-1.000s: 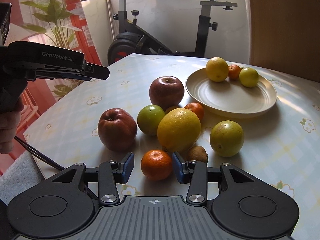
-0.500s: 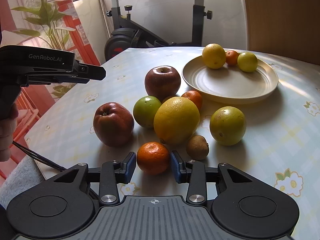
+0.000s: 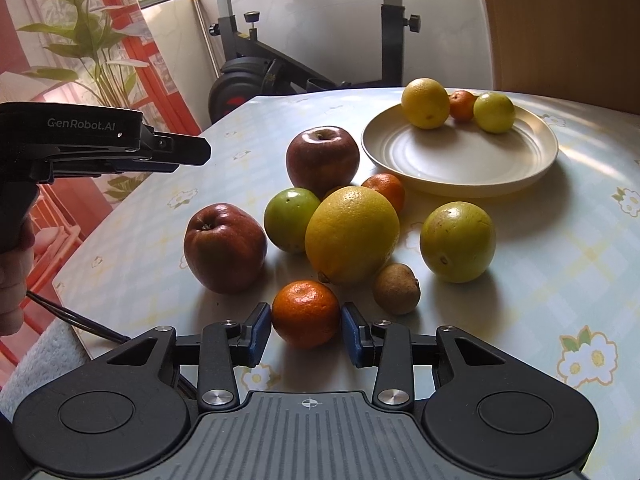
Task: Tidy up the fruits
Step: 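Move the right tool to a tangerine in the pile and grasp it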
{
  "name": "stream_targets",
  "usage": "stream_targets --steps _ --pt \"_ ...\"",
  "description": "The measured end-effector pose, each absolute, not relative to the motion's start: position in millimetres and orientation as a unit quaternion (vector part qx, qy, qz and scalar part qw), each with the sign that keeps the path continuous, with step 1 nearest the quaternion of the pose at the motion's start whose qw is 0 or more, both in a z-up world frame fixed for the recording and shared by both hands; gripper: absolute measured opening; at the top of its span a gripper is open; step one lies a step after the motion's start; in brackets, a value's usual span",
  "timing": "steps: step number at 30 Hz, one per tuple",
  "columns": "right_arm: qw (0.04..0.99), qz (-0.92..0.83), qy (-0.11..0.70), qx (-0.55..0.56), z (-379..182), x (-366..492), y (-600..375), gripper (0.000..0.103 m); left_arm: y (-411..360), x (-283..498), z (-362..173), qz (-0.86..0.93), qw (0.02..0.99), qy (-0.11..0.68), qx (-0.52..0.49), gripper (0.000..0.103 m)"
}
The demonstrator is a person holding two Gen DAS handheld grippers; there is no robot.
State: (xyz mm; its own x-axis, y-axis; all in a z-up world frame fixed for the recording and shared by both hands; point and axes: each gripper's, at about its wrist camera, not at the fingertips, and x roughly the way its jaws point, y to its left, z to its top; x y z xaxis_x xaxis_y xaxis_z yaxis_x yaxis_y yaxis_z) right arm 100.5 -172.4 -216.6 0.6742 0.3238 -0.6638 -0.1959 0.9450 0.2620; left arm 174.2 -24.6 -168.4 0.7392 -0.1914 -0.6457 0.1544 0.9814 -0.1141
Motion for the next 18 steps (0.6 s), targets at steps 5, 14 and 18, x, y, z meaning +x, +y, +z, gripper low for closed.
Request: stream_targets --steps 5,14,18 --pt "0.916 0.142 0.369 0.071 -214.7 97.6 -169.9 0.034 -25.0 174.4 -169.1 -0.094 0.931 0.351 -0.028 0.042" --pt "0.934 0.149 0.308 0.103 -192.8 91.9 -191.7 0.034 -27.6 174.2 -169.6 -0.102 0.932 0.348 -0.020 0.042" --pt "0.941 0.134 0.295 0.099 -185.5 91.8 -199.7 0.034 -30.0 176.6 -172.9 -0.111 0.928 0.356 -0.020 0.042"
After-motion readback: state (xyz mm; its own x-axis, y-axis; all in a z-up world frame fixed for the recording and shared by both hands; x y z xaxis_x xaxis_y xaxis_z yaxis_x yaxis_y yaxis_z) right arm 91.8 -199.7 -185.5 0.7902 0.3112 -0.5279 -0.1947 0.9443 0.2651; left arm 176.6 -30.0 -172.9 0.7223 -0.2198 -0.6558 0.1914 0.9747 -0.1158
